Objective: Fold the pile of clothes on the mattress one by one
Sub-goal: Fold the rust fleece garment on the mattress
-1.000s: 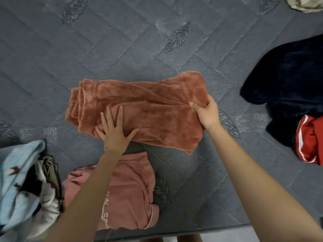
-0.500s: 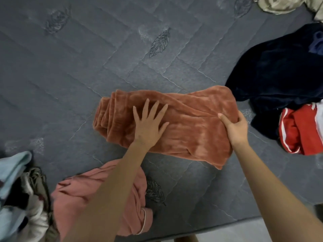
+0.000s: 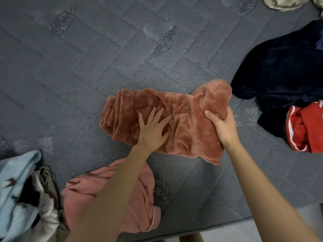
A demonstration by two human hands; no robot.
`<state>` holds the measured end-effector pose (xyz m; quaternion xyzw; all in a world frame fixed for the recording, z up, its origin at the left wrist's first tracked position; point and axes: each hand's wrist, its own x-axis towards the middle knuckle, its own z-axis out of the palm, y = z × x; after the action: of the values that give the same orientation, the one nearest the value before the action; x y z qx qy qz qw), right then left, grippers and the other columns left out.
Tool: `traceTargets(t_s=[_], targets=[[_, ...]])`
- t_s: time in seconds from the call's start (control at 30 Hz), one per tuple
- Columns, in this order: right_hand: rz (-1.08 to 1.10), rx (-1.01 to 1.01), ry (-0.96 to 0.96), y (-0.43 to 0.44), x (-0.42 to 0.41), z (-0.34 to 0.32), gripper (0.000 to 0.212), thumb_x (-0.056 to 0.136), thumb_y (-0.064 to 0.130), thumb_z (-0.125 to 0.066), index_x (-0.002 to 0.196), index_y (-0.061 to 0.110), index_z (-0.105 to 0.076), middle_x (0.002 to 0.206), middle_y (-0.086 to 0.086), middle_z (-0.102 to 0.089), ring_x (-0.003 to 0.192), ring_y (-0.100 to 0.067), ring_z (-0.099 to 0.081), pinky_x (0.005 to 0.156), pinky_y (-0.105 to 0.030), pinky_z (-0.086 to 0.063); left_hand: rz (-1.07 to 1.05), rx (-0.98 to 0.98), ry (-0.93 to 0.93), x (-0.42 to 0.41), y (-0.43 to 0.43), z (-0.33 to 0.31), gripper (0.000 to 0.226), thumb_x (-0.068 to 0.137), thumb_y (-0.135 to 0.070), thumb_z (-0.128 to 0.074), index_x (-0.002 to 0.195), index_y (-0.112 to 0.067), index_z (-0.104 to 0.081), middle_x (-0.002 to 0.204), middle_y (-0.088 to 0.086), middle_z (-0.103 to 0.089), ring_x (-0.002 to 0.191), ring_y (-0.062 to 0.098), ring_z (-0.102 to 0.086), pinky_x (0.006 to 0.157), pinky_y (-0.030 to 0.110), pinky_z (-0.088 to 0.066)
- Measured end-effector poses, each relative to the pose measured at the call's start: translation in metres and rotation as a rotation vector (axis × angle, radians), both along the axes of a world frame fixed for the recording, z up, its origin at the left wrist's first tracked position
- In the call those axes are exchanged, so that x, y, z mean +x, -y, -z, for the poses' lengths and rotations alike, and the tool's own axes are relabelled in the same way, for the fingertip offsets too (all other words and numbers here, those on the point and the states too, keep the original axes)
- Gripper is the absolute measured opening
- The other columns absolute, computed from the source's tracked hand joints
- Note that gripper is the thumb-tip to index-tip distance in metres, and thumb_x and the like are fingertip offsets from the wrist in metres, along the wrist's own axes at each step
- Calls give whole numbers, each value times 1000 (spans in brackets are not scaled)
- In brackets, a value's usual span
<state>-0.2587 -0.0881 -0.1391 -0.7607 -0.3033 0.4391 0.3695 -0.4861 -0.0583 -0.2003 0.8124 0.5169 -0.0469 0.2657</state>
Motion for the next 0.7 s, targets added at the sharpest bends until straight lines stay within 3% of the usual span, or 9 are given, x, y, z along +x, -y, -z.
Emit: traceTargets(t_s=[0.1,0.2,0.3,0.37,0.43,0.5,0.53,0.6,0.7], targets=[[-145,106,-74,-26,-44,-23,56,85,17,-73,133,16,-46,120,13,-58,106,11,-55,98,-15,-41,-569,-128,661,-11,-1,-27,30,96,-33,-53,120,-19,-63,128,0,-61,121,12,-53,108,47,-38],[-287,151,-20,-47,-105,-31,60,84,14,-73,136,15,-45,121,13,-56,101,13,-52,92,-1,-33,-985,-335,968,-37,-7,-63,33,101,-36,-43,115,-12,-62,109,3,-69,98,13,-65,89,34,-53],[-397,158,19,-54,-157,-37,61,87,19,-70,141,18,-43,128,8,-57,117,1,-49,93,2,-29,-1080,-458,1011,-74,-20,-77,50,98,-53,-35,119,-14,-59,104,4,-71,93,19,-69,72,31,-57],[-495,105,-45,-53,-181,-37,60,93,21,-62,146,22,-36,137,2,-54,121,-9,-51,99,-8,-34,-1002,-464,1018,-95,-25,-81,51,98,-52,-37,123,-13,-57,102,-2,-71,89,11,-69,68,26,-56],[-589,-26,-183,-50,-196,-31,56,100,23,-48,150,30,-25,136,-2,-56,115,-16,-56,101,-27,-45,-950,-516,944,-114,-30,-76,57,91,-58,-51,133,-18,-52,119,-4,-66,106,8,-64,89,32,-53],[-653,-79,-220,-48,-202,-22,52,102,16,-38,151,29,-24,132,-3,-58,117,-17,-55,97,-27,-50,-881,-536,851,-126,-30,-66,69,83,-57,-65,140,-23,-46,135,-2,-57,122,13,-55,105,41,-43],[-665,-40,-164,-48,-202,-18,50,101,9,-37,148,24,-30,129,-2,-60,117,-18,-54,93,-20,-49,-837,-476,789,-128,-27,-59,70,82,-53,-68,141,-22,-45,138,-1,-55,125,13,-54,107,42,-42],[-661,121,104,-50,-196,-12,48,94,0,-43,139,18,-45,119,3,-66,113,-19,-51,97,-24,-43,-836,-296,697,-124,-22,-50,60,84,-36,-68,138,-17,-49,137,0,-56,121,12,-55,105,38,-44],[-662,291,451,-57,-185,-3,48,85,8,-60,131,20,-55,125,7,-60,118,-16,-40,104,-34,-30,-943,-56,634,-125,-24,-48,26,89,-23,-67,114,-18,-62,105,-12,-65,96,2,-60,87,19,-48]])
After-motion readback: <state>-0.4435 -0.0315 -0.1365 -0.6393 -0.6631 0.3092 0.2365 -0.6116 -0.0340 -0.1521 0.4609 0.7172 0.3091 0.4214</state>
